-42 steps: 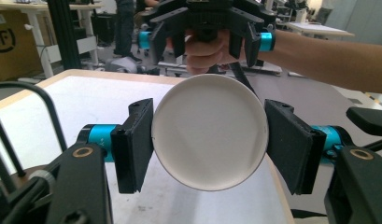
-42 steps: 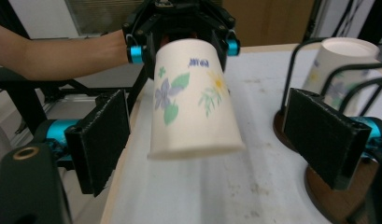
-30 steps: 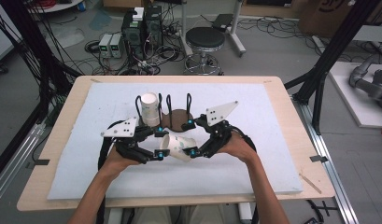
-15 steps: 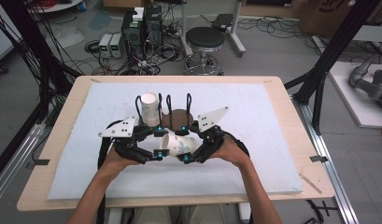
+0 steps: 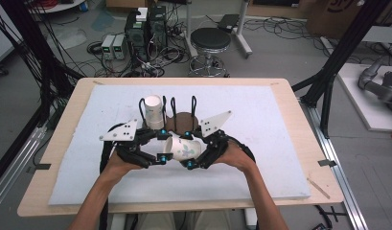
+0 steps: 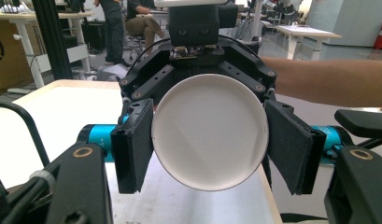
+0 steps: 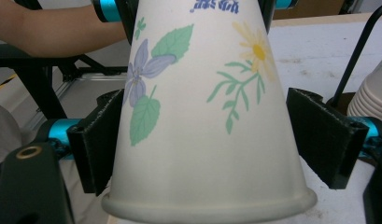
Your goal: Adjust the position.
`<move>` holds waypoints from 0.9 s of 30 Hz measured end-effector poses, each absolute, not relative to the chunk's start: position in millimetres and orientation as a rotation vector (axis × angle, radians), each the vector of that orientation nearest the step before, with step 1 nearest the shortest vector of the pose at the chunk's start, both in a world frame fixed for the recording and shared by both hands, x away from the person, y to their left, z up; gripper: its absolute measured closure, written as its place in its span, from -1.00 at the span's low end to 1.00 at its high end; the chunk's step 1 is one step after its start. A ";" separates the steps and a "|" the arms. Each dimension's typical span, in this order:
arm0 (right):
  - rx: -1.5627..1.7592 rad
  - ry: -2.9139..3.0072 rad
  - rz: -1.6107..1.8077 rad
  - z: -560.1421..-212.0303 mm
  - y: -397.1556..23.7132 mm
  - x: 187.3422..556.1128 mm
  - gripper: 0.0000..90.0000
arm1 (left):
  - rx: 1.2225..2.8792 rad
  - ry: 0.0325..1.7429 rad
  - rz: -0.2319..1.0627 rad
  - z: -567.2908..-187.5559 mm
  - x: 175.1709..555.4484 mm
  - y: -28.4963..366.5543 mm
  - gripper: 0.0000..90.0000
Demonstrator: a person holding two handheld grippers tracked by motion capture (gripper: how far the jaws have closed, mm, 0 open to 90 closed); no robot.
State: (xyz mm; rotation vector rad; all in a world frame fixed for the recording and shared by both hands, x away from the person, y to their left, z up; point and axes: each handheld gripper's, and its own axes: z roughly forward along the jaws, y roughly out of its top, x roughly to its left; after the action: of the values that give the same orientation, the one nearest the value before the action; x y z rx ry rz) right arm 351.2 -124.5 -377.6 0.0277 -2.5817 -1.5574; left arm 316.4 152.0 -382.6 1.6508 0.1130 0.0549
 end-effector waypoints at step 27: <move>0.044 -2.669 -1.479 -373.3 -131.9 346.7 -0.30 | 1.727 0.208 0.135 -383.6 313.7 165.5 -0.69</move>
State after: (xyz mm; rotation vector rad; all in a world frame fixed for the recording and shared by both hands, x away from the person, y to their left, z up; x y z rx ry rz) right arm 346.7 -131.9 -373.3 0.0439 -2.6689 -1.4791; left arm 313.7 165.5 -383.6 1.7267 0.2083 0.1352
